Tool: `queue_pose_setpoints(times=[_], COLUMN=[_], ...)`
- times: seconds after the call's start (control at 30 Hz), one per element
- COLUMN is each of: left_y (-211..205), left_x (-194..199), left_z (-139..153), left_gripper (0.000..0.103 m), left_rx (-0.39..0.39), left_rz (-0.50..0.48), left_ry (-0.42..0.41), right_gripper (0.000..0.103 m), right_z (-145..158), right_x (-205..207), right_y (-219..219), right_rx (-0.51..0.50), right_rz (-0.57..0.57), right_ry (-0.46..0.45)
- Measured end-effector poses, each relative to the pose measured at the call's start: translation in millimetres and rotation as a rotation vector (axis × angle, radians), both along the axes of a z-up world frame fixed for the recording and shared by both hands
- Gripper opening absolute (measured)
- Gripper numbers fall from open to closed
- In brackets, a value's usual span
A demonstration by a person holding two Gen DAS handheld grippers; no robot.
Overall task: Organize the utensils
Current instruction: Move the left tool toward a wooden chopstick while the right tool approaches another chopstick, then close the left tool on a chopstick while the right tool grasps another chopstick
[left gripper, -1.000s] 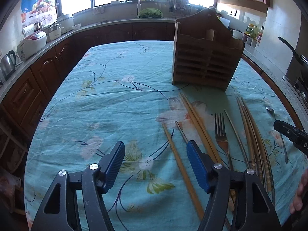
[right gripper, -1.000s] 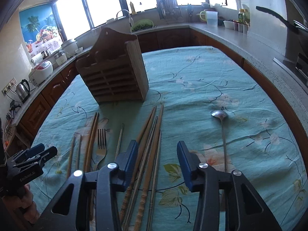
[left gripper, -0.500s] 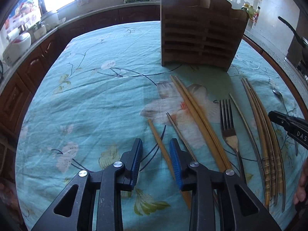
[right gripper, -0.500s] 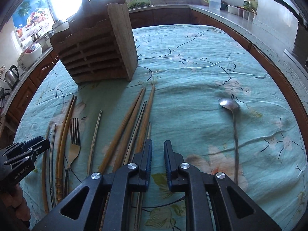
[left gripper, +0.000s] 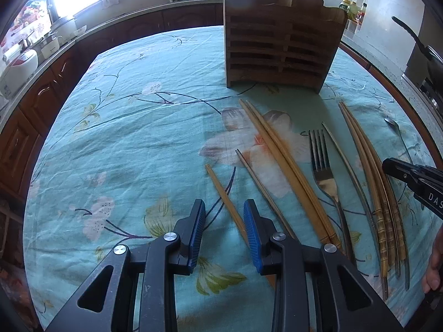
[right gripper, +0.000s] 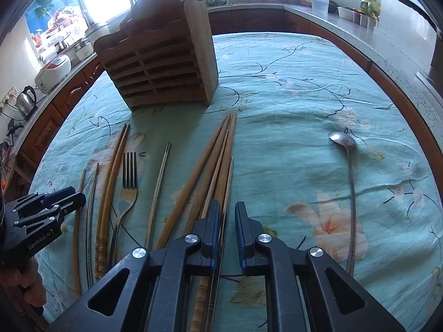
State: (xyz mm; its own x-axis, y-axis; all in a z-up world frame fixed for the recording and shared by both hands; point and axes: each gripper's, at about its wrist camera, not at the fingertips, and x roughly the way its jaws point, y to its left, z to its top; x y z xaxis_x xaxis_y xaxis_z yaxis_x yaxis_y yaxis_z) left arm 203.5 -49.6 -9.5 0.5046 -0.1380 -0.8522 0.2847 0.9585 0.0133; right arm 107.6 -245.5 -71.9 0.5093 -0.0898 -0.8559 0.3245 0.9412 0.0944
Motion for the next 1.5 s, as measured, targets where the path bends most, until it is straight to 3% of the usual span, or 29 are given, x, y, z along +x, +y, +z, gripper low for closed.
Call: queue_pose_setpoints(times=[0.17,0.43,0.6,1.0,1.07,1.2,1.37,1.5], left_y=[-0.4,2.3,1.1,-12.3,-13.9,9.6,15.8,-6.3], left_x=[1.7,5.1,7.1,19.3,23.9,20.9,22.0,20.2], left_z=[-0.1,-1.4,-2.2,-6.0,-5.9,-0.9,-5.5,-8.5], left_gripper=[0.029,0.029,0.029,0.025,0.021,0.021,0.037,0.041], left_rx=[-0.007,-0.022,-0.015,0.002,-0.013,-0.059,-0.051,0.048], left_rz=[-0.006,-0.010,-0.013,-0.055,-0.071,-0.011,0.018,-0.018], left_ry=[-0.001,0.007,0.003,-0.023,-0.009,0.025,0.055,0.022], right_gripper=[0.011,0.010,0.010,0.010,0.010,0.010,0.010,0.011], right_z=[-5.2,5.5,9.0,-11.5,-13.0,-12.5,-12.3,-12.4], right_x=[-0.9,2.1,30.3,86.3,90.4,88.2,88.9,91.7], right_y=[-8.6,-1.2,-11.4,-38.2,-39.3,-41.7,-43.8,-38.6], right_rx=[-0.006,0.022,0.032,0.046,0.043,0.066,0.072,0.041], right_rz=[-0.027,-0.007,-0.012,-0.008,-0.004,-0.002,-0.006,0.010], right_ry=[0.024,-0.025,-0.046,0.005,0.003,-0.004,-0.014,-0.011])
